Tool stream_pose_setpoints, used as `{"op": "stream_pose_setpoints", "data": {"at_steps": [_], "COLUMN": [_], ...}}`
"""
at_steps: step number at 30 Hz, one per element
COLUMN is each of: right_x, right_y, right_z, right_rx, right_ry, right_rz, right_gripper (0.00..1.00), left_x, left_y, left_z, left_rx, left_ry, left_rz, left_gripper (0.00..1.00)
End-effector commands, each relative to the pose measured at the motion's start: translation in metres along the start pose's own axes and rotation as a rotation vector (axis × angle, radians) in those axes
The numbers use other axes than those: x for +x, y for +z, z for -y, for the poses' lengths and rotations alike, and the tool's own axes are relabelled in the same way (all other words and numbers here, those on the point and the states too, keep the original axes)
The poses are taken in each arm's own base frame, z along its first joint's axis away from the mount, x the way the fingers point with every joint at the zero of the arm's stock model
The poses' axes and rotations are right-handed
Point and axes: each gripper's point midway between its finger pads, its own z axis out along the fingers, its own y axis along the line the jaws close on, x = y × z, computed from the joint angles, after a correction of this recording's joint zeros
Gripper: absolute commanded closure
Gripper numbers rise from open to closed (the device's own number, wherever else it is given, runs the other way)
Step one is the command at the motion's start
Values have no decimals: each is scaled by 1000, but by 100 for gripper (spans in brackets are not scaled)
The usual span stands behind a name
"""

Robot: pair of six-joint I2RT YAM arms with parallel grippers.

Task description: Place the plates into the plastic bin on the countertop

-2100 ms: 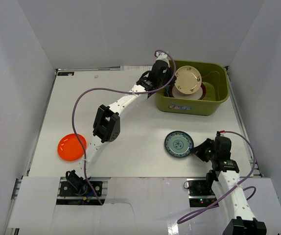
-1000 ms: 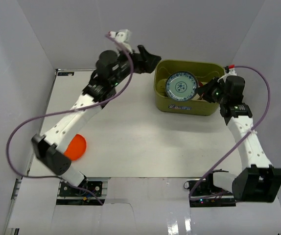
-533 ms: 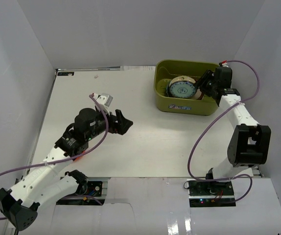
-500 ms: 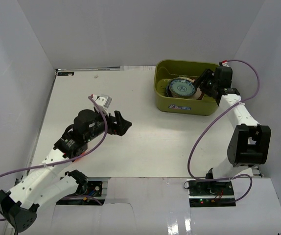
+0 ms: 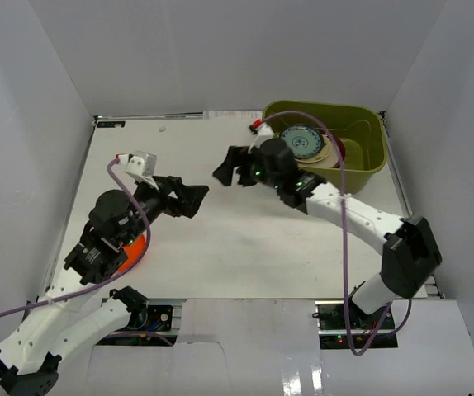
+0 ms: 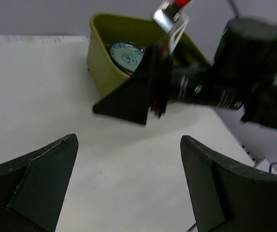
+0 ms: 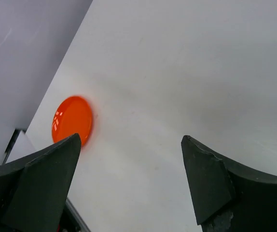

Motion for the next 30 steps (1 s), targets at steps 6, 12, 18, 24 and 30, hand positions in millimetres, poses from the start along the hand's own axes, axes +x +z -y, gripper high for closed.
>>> {"op": "stream_pose_setpoints", "data": {"at_steps": [6, 12, 18, 24, 30], "right_x": [163, 246, 312, 314, 202], "right_y": [102, 148, 163, 166, 121], "right_z": [-107, -149, -174, -182, -182], "right_rx": [-226, -307, -338, -311, -356], "right_ry": [-13, 7, 94, 176, 182], "right_rz": [-275, -416, -531, -514, -289], "right_gripper": [12, 18, 26, 82, 92], "left_x": [-84, -76, -62, -62, -88], "left_y": [-46, -51, -48, -47, -51], "left_z": [11, 7, 4, 0, -10], "left_rx": [-20, -40, -49, -71, -157], "left_ry": [-44, -64, -68, -58, 86], "left_rz": [265, 241, 192, 189, 214], "left_gripper": [2, 2, 2, 2, 2]}}
